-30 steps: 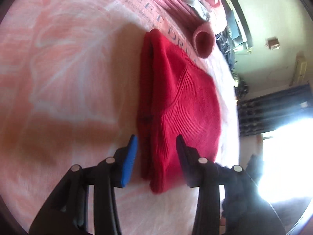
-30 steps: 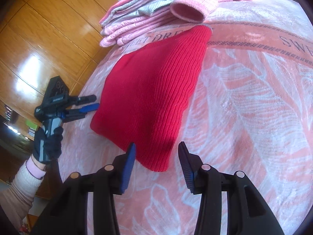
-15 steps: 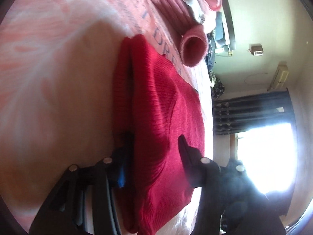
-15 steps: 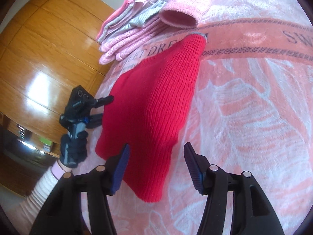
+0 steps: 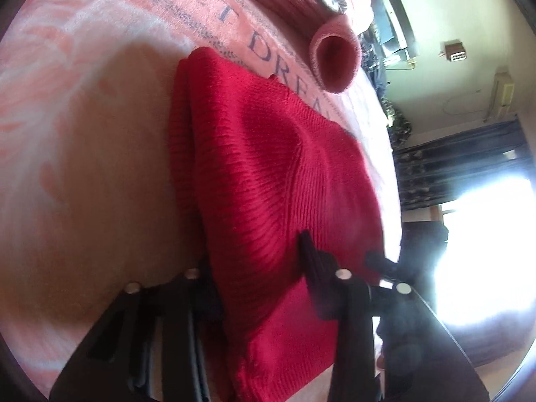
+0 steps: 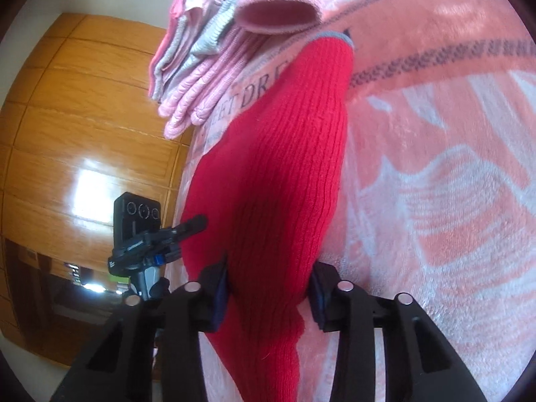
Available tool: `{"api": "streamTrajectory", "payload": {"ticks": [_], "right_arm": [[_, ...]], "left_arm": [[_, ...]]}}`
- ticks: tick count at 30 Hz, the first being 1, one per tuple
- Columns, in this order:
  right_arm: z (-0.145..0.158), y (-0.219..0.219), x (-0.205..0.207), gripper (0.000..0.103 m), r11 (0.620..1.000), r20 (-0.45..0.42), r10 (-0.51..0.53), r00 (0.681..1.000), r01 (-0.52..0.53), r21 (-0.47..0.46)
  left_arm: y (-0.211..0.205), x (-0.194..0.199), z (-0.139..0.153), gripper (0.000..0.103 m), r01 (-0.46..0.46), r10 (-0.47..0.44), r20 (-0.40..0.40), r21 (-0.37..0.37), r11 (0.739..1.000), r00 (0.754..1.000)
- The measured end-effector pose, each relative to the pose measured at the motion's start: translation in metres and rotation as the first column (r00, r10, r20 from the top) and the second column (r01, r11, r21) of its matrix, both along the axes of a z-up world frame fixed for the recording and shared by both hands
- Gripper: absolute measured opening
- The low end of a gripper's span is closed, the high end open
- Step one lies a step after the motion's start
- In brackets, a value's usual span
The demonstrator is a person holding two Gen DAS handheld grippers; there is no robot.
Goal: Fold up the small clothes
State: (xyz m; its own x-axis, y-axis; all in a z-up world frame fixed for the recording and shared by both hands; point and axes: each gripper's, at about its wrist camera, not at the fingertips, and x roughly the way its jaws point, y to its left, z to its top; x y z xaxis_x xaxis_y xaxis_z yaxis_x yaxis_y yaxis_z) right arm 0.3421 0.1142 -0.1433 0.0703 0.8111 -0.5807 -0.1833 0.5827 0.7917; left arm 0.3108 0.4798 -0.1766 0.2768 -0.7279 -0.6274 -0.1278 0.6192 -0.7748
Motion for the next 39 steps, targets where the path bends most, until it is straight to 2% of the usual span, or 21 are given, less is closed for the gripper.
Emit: {"api": "streamTrajectory", "payload": {"ticks": [4,8,14,18,20,22,25,27,29,33,34,36,38,39], "right_arm": [[0.018,-0.004,-0.004,0.035,1.0,0.005,0.016,1.0,-0.016,0.0],[0.045,-0.026,-0.012,0.034,0.999,0.029,0.015,0.999,-0.014,-0.035],[0.096,-0.113,-0.029,0.034,0.996,0.086,-0.03,0.996,0.037,-0.08],[0.098,-0.181,-0.053,0.034,0.985,0.057,-0.08,0.995,0.088,-0.148],[0.084,-0.206,-0.063,0.035,0.975,0.042,-0.096,0.995,0.102,-0.196],[0.058,-0.227,-0.07,0.036,0.963,0.002,-0.13,0.991,0.127,-0.236],[0.021,-0.24,-0.077,0.04,0.961,-0.025,-0.15,0.988,0.14,-0.239],[0.009,-0.24,-0.081,0.046,0.967,-0.01,-0.145,0.989,0.14,-0.212],[0.007,-0.24,-0.087,0.051,0.972,0.007,-0.141,0.99,0.14,-0.191],[0.017,-0.248,-0.114,0.057,0.981,0.064,-0.113,0.991,0.122,-0.148],[0.018,-0.252,-0.121,0.059,0.984,0.072,-0.107,0.992,0.116,-0.136],[0.02,-0.257,-0.137,0.059,0.989,0.083,-0.081,0.993,0.09,-0.114],[0.02,-0.255,-0.149,0.059,0.993,0.093,-0.053,0.994,0.062,-0.104],[0.019,-0.251,-0.152,0.059,0.993,0.094,-0.043,0.995,0.053,-0.103]], "left_arm": [[0.001,-0.004,0.002,0.025,-0.037,0.037,-0.01,-0.046,0.998,0.999],[-0.022,-0.008,0.014,0.02,-0.039,0.039,-0.001,-0.113,0.993,0.999],[-0.11,-0.017,0.05,0.019,0.058,-0.055,0.02,-0.204,0.977,0.998],[-0.184,-0.028,0.046,0.019,0.13,-0.145,-0.051,-0.224,0.966,0.988],[-0.213,-0.031,0.037,0.019,0.173,-0.191,-0.071,-0.205,0.963,0.979],[-0.234,-0.033,0.023,0.021,0.179,-0.2,-0.098,-0.188,0.966,0.975],[-0.243,-0.031,0.013,0.034,0.17,-0.185,-0.086,-0.153,0.973,0.979],[-0.245,-0.031,0.013,0.037,0.172,-0.18,-0.058,-0.114,0.978,0.982],[-0.248,-0.034,0.015,0.044,0.17,-0.174,-0.045,-0.083,0.982,0.984],[-0.254,-0.054,0.035,0.051,0.177,-0.177,0.005,-0.004,0.984,0.984],[-0.253,-0.059,0.039,0.059,0.176,-0.176,0.016,0.011,0.984,0.984],[-0.254,-0.074,0.046,0.062,0.174,-0.176,0.043,0.052,0.983,0.983],[-0.255,-0.087,0.049,0.072,0.173,-0.179,0.061,0.093,0.981,0.982],[-0.255,-0.095,0.049,0.073,0.171,-0.179,0.072,0.113,0.979,0.981]]}}
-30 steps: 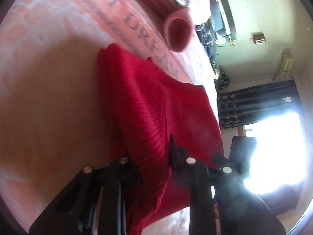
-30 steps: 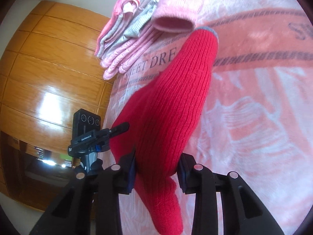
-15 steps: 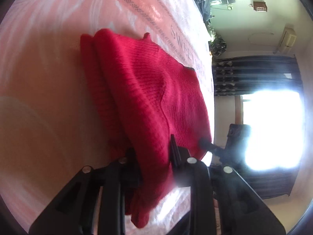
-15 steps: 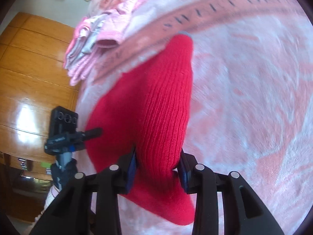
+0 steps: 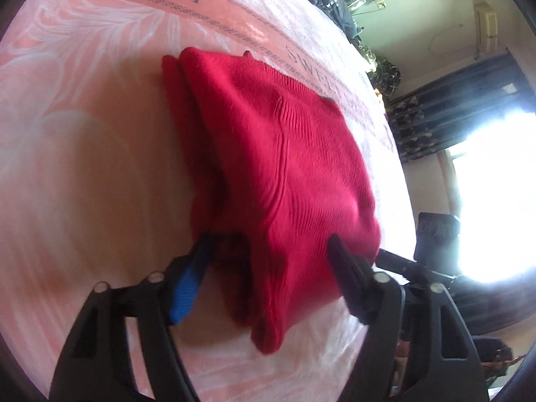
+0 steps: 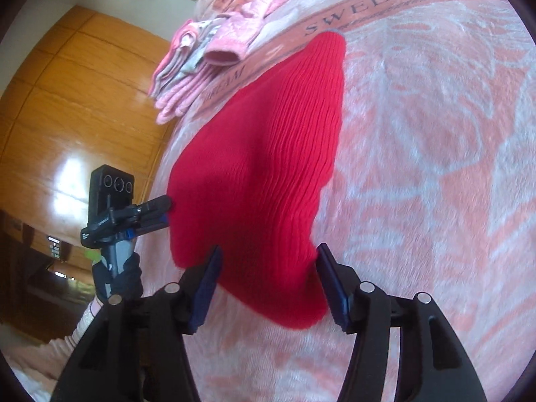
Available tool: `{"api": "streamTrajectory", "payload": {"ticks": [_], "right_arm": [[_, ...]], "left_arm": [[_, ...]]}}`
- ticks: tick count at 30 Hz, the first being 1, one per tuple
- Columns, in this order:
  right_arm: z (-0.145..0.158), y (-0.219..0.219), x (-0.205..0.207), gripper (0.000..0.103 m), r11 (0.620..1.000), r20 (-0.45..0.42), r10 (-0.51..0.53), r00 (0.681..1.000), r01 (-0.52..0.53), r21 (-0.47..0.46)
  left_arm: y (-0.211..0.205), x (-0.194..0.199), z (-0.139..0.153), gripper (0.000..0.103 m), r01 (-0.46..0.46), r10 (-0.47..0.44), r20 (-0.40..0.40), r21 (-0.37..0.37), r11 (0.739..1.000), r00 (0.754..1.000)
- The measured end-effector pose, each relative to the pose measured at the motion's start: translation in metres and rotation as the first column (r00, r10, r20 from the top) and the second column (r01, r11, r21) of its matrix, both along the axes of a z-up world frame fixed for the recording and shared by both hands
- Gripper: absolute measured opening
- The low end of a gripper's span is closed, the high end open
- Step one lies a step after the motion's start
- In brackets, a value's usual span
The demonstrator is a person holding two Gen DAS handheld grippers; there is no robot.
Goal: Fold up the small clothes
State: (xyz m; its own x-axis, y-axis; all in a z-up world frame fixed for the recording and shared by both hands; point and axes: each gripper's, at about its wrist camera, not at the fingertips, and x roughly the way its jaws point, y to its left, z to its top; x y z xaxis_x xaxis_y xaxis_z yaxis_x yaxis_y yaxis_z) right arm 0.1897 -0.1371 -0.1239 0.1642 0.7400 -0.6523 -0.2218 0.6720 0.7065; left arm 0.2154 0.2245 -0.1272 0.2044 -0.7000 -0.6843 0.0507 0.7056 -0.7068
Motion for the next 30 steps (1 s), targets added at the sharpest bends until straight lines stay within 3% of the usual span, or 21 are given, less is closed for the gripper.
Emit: {"api": "streamTrajectory", "payload": {"ticks": [4,7,9,10,12,13,14,16,18,22,26,30], "right_arm": [[-0.002,0.01,-0.008,0.059,1.0,0.012,0.009,1.0,-0.009,-0.013],[-0.002,0.014,-0.008,0.059,1.0,0.016,0.005,1.0,-0.005,0.0],[-0.002,0.015,-0.01,0.056,1.0,0.027,0.016,1.0,-0.016,-0.006],[-0.002,0.015,-0.011,0.048,1.0,0.029,0.02,0.999,-0.02,-0.015],[-0.003,0.014,-0.012,0.038,0.999,0.023,0.023,0.999,-0.022,-0.031],[-0.004,0.013,-0.014,0.028,0.999,0.003,0.019,1.0,-0.019,-0.033],[-0.003,0.008,-0.017,0.021,0.999,-0.009,0.021,1.0,-0.021,-0.024],[-0.002,0.01,-0.017,0.02,1.0,-0.054,0.01,0.998,-0.01,0.015],[0.0,0.004,-0.016,0.019,0.997,-0.126,-0.012,0.992,0.021,0.068],[0.01,-0.008,-0.015,0.018,0.985,-0.223,-0.033,0.974,0.07,0.158],[0.014,-0.004,-0.017,0.018,0.997,-0.201,-0.024,0.979,0.039,0.071],[0.0,0.005,-0.024,0.019,0.994,-0.189,-0.043,0.981,0.023,-0.104]], "left_arm": [[0.004,-0.031,-0.013,0.073,0.031,-0.032,-0.019,-0.022,0.999,0.999],[0.001,-0.032,-0.017,0.073,0.031,-0.031,0.003,-0.031,0.999,1.0],[-0.002,-0.029,-0.019,0.073,0.026,-0.027,-0.014,-0.065,0.998,1.0],[-0.002,-0.031,-0.021,0.071,0.035,-0.036,-0.021,-0.078,0.996,0.999],[-0.019,-0.03,-0.02,0.062,0.07,-0.071,-0.016,-0.034,0.997,0.997],[-0.026,-0.029,-0.018,0.057,0.089,-0.09,-0.009,-0.009,0.996,0.996],[-0.03,-0.029,-0.017,0.044,0.105,-0.104,-0.006,0.004,0.995,0.995],[-0.043,-0.03,-0.019,0.021,0.135,-0.136,-0.051,-0.022,0.991,0.989],[-0.042,-0.03,-0.022,0.022,0.124,-0.134,-0.11,-0.093,0.988,0.985],[-0.025,-0.027,-0.007,0.021,0.089,-0.113,-0.118,-0.195,0.977,0.987],[-0.023,-0.031,0.006,0.021,0.147,-0.151,-0.065,-0.073,0.987,0.986],[-0.037,-0.039,-0.016,0.022,0.183,-0.179,-0.095,0.026,0.983,0.979]]}}
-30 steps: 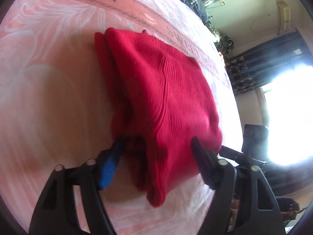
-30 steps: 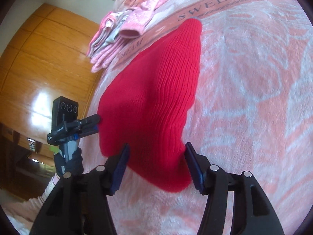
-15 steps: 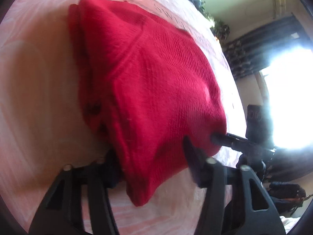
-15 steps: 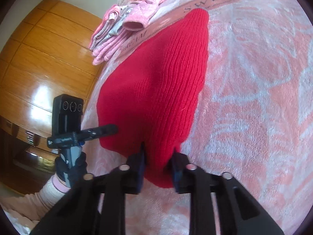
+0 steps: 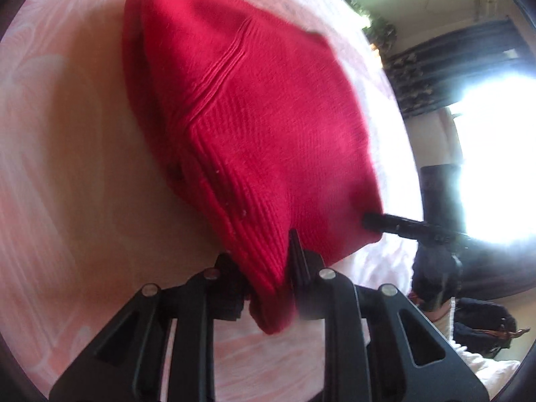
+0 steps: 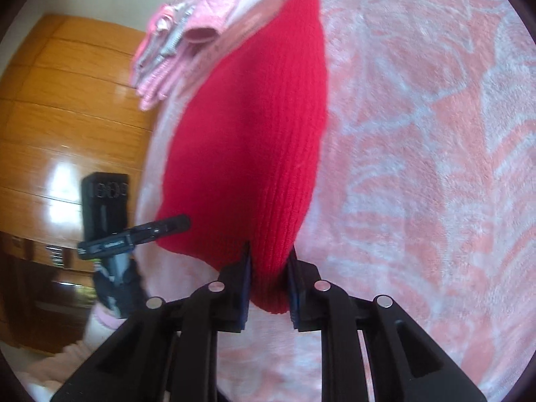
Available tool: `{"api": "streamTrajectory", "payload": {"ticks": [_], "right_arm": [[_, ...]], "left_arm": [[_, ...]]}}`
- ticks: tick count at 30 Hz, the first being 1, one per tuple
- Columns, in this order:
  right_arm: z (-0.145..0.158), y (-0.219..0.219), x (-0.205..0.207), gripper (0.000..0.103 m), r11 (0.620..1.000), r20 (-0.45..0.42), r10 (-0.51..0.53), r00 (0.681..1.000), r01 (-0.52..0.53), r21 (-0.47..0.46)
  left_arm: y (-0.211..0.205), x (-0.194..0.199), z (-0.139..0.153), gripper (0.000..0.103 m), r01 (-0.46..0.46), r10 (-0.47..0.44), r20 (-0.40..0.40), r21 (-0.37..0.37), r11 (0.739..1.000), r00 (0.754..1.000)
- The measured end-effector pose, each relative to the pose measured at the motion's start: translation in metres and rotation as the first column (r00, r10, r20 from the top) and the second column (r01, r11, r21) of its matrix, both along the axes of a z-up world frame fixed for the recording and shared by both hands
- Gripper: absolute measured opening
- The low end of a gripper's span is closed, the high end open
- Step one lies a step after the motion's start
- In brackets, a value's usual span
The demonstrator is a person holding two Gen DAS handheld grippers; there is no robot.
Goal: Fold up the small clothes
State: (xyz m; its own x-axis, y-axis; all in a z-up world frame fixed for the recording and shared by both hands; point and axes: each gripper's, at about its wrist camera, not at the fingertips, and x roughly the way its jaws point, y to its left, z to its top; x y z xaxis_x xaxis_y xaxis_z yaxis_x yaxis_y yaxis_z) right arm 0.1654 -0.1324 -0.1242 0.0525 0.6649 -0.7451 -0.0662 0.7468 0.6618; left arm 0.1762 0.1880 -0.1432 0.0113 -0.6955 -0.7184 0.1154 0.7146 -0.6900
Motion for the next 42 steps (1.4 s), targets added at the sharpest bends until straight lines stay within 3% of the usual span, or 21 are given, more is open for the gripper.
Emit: {"api": "streamTrajectory", "payload": {"ticks": [7,9,11,13,14,21,26,30,42], "right_arm": [[-0.005,0.002,-0.014,0.022,0.996,0.063,-0.019,0.998,0.024,-0.082],[0.007,0.009,-0.017,0.031,0.99,0.111,-0.019,0.994,0.034,-0.134],[0.017,0.012,-0.024,0.051,0.979,0.165,-0.018,0.986,0.05,-0.195],[0.028,0.014,-0.032,0.06,0.964,0.217,-0.023,0.976,0.079,-0.255],[0.032,0.015,-0.035,0.063,0.955,0.231,-0.022,0.973,0.089,-0.282],[0.051,0.026,-0.058,0.084,0.884,0.289,-0.023,0.957,0.155,-0.442],[0.063,0.026,-0.077,0.099,0.861,0.32,-0.037,0.947,0.193,-0.471],[0.074,0.031,-0.088,0.099,0.825,0.349,-0.05,0.936,0.236,-0.513],[0.093,0.044,-0.116,0.099,0.803,0.362,-0.045,0.931,0.249,-0.541]], "left_arm": [[0.014,-0.012,-0.015,0.027,-0.066,0.067,0.042,-0.033,0.997,0.997],[0.012,-0.018,-0.009,0.035,-0.085,0.085,0.067,-0.008,0.996,0.994],[0.005,-0.025,0.004,0.052,-0.094,0.09,0.111,0.036,0.995,0.99],[0.0,-0.037,0.021,0.072,-0.108,0.089,0.185,0.099,0.989,0.979],[-0.001,-0.042,0.027,0.076,-0.116,0.09,0.211,0.115,0.987,0.973],[0.017,-0.065,0.05,0.079,-0.186,0.133,0.247,0.205,0.961,0.96],[0.016,-0.078,0.065,0.081,-0.238,0.167,0.253,0.281,0.93,0.953],[0.005,-0.085,0.072,0.082,-0.257,0.179,0.251,0.324,0.911,0.951],[0.007,-0.124,0.098,0.085,-0.287,0.195,0.267,0.367,0.885,0.944]]}}
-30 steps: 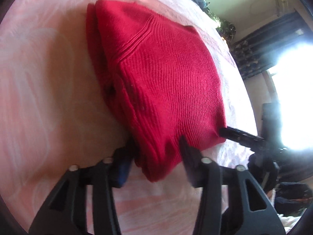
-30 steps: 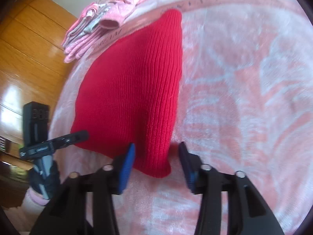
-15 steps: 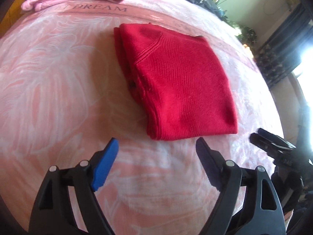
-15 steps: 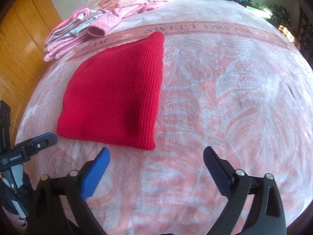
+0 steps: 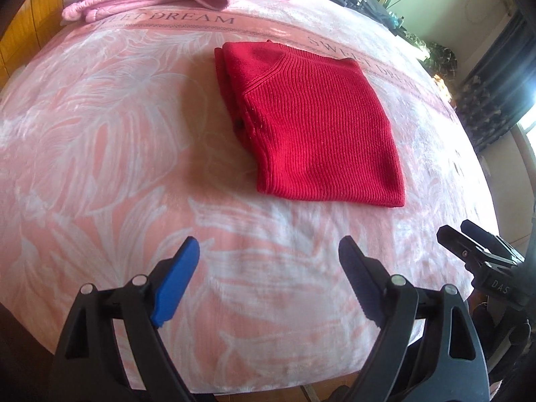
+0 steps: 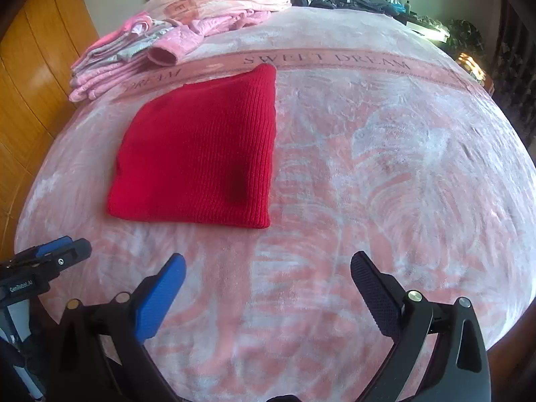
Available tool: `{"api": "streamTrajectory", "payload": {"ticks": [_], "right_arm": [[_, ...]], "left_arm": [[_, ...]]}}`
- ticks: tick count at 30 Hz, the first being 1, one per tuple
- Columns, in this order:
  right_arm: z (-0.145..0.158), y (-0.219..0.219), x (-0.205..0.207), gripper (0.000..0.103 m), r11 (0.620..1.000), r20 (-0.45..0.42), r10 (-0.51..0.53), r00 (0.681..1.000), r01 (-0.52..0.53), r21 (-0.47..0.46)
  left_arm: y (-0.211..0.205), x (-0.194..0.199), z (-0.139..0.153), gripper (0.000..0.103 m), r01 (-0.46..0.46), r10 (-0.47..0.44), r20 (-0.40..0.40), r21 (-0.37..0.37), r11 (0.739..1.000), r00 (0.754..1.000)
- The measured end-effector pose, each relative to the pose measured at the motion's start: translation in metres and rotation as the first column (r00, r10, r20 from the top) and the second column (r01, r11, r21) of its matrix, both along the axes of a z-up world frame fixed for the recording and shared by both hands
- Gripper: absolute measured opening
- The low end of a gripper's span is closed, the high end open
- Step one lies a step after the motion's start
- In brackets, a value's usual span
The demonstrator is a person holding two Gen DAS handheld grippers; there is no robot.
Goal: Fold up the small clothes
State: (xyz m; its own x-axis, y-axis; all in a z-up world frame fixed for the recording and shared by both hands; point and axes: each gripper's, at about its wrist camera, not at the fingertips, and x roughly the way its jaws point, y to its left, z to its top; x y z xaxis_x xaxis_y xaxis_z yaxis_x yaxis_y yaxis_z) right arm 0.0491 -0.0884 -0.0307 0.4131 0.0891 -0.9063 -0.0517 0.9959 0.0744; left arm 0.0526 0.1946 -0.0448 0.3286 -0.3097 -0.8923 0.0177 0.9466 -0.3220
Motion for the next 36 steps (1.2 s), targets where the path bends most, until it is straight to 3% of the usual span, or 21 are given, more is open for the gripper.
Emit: {"api": "streamTrajectory", "payload": {"ticks": [16,19,36], "right_arm": [[0.051,0.025,-0.019,0.099,0.994,0.113,0.015,0.993,-0.003,-0.108],[0.057,0.024,-0.02,0.099,0.996,0.116,0.014,0.993,-0.004,-0.091],[0.058,0.029,-0.021,0.099,0.996,0.121,0.006,0.993,0.004,-0.084]], "left_arm": [[0.003,-0.024,0.045,0.087,-0.023,0.017,0.07,0.078,0.997,0.997],[0.002,-0.028,0.054,0.087,-0.021,0.013,0.082,0.09,0.996,0.997],[-0.002,-0.037,0.062,0.09,-0.033,0.018,0.112,0.136,0.99,0.994]]}}
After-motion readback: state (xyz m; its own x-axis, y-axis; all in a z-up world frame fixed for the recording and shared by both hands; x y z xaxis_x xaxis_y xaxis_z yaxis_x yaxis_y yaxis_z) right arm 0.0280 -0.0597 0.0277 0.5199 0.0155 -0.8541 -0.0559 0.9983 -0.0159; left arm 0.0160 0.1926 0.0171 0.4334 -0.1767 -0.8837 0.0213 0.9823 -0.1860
